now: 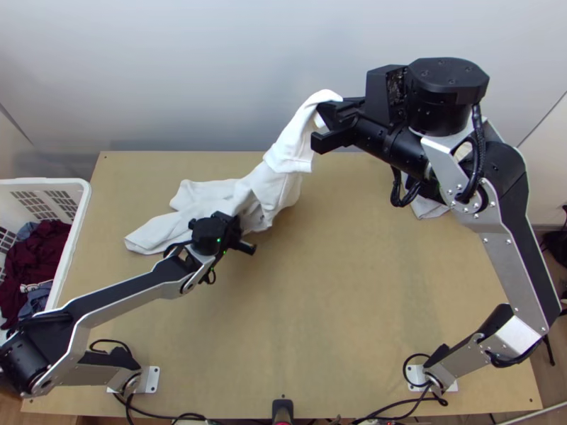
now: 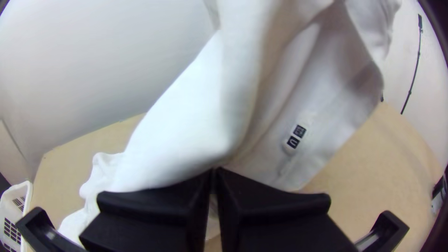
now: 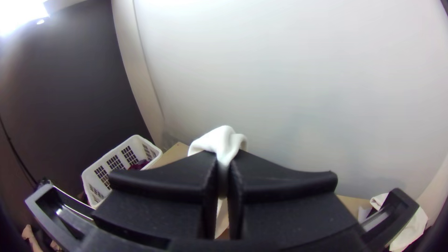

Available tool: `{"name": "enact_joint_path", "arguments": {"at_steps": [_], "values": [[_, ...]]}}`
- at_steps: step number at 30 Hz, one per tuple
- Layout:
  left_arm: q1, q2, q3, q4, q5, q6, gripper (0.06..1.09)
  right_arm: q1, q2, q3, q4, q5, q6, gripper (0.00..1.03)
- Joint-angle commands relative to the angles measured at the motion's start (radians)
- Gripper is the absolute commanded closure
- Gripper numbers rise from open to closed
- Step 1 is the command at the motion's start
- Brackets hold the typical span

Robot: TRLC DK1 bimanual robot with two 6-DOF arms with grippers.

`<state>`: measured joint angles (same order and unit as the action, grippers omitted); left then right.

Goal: Fold the t-shirt

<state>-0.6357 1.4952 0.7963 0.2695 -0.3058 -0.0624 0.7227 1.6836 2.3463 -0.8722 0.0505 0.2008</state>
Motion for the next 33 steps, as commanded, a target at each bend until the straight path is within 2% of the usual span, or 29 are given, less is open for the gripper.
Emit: {"name": "enact_joint_path", "arguments": {"at_steps": [1,10,15,20,27,33], "values": [[0.034,0.01,0.011,0.031,-0.03,0.004,1.05,-0.008,-0.015,-0.025,-0.002,0.02,-0.023,0.99],[0.125,-0.4,0.075,-0.302,0.016,-0.002,1.05,-0.057,-0.053,-0.047,-0.002,0.022,-0.024,0.99],[0.172,-0.553,0.265,-0.555,0.089,-0.002,1.05,-0.075,-0.071,-0.047,-0.002,0.022,-0.024,0.99],[0.177,-0.593,0.535,-0.76,0.186,0.027,1.05,-0.114,-0.091,-0.012,-0.001,0.038,-0.024,0.99],[0.261,-0.518,0.899,-0.791,0.206,0.107,1.05,-0.209,-0.185,0.041,0.091,0.081,-0.023,1.0],[0.326,-0.533,0.939,-0.65,0.238,0.113,1.05,-0.21,-0.291,0.039,0.088,0.078,-0.015,1.0]]}}
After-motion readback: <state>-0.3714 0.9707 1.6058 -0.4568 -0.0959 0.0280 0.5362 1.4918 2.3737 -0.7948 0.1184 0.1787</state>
